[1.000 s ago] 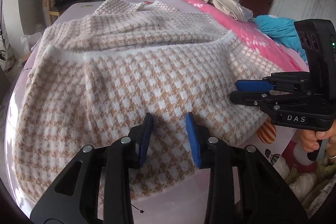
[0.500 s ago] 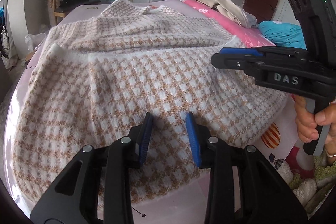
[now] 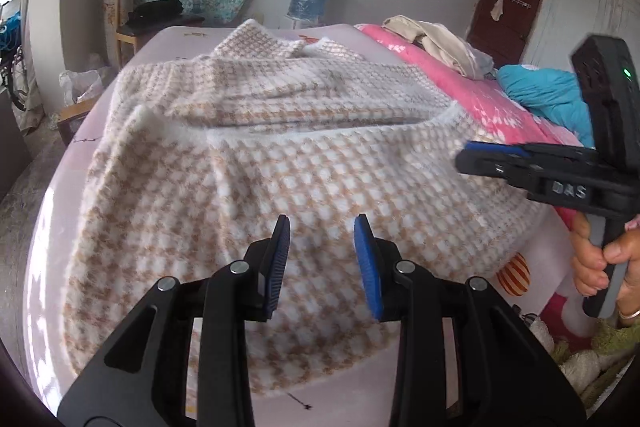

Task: Fold large clothes

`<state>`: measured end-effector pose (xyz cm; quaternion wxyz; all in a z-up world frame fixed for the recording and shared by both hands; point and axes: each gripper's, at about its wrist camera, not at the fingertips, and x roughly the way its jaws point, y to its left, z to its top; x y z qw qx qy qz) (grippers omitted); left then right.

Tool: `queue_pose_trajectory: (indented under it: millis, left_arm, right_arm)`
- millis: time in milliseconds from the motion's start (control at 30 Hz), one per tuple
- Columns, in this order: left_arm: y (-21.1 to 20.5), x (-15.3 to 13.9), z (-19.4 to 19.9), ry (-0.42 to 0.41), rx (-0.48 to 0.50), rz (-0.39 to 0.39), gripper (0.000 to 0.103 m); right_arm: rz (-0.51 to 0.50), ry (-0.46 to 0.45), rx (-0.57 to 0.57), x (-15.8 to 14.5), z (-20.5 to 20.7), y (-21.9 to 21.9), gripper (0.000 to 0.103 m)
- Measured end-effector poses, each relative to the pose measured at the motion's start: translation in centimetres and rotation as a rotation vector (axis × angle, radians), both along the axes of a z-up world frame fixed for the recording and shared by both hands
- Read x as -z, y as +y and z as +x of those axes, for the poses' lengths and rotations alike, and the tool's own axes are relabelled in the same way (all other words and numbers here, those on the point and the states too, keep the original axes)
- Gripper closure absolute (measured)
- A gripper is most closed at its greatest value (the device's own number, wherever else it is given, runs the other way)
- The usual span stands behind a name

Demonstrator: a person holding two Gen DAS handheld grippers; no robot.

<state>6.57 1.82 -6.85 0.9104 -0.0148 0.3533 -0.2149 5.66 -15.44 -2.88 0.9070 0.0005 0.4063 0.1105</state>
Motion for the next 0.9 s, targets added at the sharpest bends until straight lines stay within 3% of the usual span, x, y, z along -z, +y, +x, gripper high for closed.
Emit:
queue_pose_trajectory:
  millis: [67,100,133,167,200,267,433,500,567,633,700,800,900]
  left_arm:
    - [1.2,1.1,1.6,0.05,-0.069,0.036,0.072]
    - [1.9,1.3,1.9,0.048,-0.07,0.009,0.08]
    - [2.4,1.3,2.0,0.042,-0.069,-0.015,0.08]
    - [2.6,1.3,2.1,0.044,-0.066,-0.019,0.08]
    - [2.6,1.2,2.2,0.045,-0.064,-0.01,0.08]
    - [2.4,0.7,1.9,0.043,-0.066,0.019,0.08]
    - [5.4,0.2,0.7,0.041,-0.156,0.027,0.078]
    - [6.8,1.5,1.0,0.085,-0.198,0.026,0.079]
    - [7.6,1.5,0.9,0.079,-0.195,-0.024,0.079]
    - [7.3,0.9,1.0,0.092,-0.203,-0.008,0.079]
    - [6.8,-0.4,0.1,0.061,-0.178,-0.009,0.079]
    - [5.1,-2.4,-2.6,0.0,-0.055,-0.046,0.069]
    - [1.6,-1.8,-4.3,0.034,0.081,-0.046,0.068]
  right_arm:
    - [-0.029,0.006,0.059,0.3,-0.7,-1.2,0.079]
    - [-0.041,0.025,0.101,1.0,-0.7,-2.1,0.079]
    - [-0.055,0.057,0.146,2.1,-0.3,-3.1,0.08]
    - [-0.038,0.101,0.166,3.5,0.2,-4.0,0.081]
    - [0.022,0.088,0.171,3.9,0.2,-4.9,0.081]
    - [0.021,0.107,0.169,3.5,0.3,-4.9,0.081]
    - [-0.04,0.042,0.231,0.9,-2.1,-6.5,0.08]
    - [-0.063,0.074,0.289,2.0,-2.7,-8.1,0.08]
    - [-0.037,0.12,0.315,4.5,-2.9,-9.6,0.08]
    - [-0.041,0.11,0.319,4.2,-3.0,-9.5,0.08]
    - [-0.049,0.093,0.31,2.8,-3.4,-8.7,0.079]
    - [-0.036,-0.004,0.186,0.2,-5.4,-5.6,0.075]
    - [-0.024,-0.029,0.028,0.0,-6.5,-1.4,0.072]
